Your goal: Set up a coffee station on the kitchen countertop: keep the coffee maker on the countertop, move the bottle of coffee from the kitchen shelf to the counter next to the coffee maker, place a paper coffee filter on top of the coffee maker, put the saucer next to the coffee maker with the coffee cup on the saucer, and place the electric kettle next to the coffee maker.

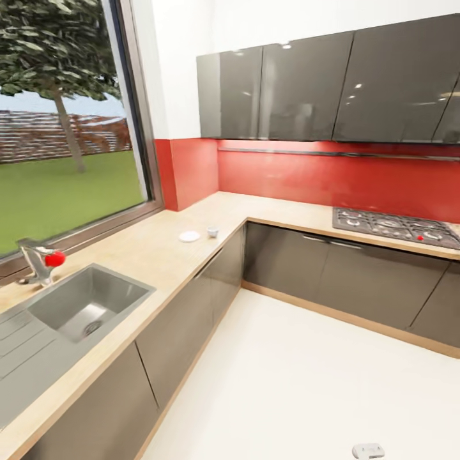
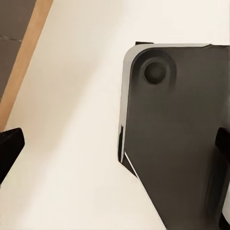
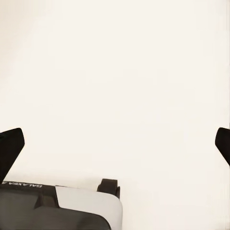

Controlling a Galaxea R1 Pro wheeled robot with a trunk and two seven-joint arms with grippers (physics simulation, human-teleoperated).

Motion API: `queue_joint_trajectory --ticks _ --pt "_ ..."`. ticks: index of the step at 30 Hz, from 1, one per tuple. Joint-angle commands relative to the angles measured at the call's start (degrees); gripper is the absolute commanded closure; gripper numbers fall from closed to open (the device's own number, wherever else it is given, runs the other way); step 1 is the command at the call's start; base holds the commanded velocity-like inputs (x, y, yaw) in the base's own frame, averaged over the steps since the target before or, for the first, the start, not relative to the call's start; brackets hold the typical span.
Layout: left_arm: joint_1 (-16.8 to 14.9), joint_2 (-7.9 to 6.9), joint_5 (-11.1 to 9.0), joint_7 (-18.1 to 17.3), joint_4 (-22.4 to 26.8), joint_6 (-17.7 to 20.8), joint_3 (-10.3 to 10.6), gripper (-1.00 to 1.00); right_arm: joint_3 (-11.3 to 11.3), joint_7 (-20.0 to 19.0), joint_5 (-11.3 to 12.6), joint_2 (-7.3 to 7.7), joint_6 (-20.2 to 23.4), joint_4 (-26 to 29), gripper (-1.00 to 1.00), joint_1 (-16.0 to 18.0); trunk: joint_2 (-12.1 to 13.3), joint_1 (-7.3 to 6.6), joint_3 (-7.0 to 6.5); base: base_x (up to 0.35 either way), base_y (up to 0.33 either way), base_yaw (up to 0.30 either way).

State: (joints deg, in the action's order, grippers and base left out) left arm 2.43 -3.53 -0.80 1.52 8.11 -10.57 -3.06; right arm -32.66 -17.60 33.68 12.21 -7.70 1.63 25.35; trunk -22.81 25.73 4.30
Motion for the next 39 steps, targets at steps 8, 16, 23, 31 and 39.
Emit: queue_joint_trajectory --ticks 8,16,23,31,39 --pt "0.0 0.02 -0.1 0.0 0.1 -0.1 -0.3 -1.0 -0.5 -0.2 0.6 0.0 -0.2 -0.1 -1.0 0.0 -0.1 0.06 0.28 0.23 -0.231 -0.281" --pt "0.0 -0.06 -0.1 0.0 0.1 -0.1 -0.3 -1.0 -0.5 -0.2 0.6 0.0 -0.1 -0.1 -1.0 0.0 -0.1 0.06 0.44 0.23 -0.231 -0.281" --pt "0.0 -0.07 -0.3 0.0 0.1 -0.1 -0.4 -1.0 -0.5 0.0 0.6 -0.17 -0.2 -0.1 -1.0 0.1 -0.1 0.06 0.47 0.244 -0.229 -0.173" --pt "0.0 -0.07 -0.3 0.0 0.1 -0.1 -0.4 -1.0 -0.7 -0.2 0.0 -0.49 -0.4 -0.1 -1.0 0.0 -0.1 0.06 0.47 0.277 -0.216 -0.006" --pt "0.0 -0.11 -0.3 0.0 0.1 -0.1 -0.3 -1.0 -0.7 -0.2 -0.1 -0.45 -0.5 -0.2 -1.0 0.0 -0.1 0.06 0.47 0.282 -0.207 0.0"
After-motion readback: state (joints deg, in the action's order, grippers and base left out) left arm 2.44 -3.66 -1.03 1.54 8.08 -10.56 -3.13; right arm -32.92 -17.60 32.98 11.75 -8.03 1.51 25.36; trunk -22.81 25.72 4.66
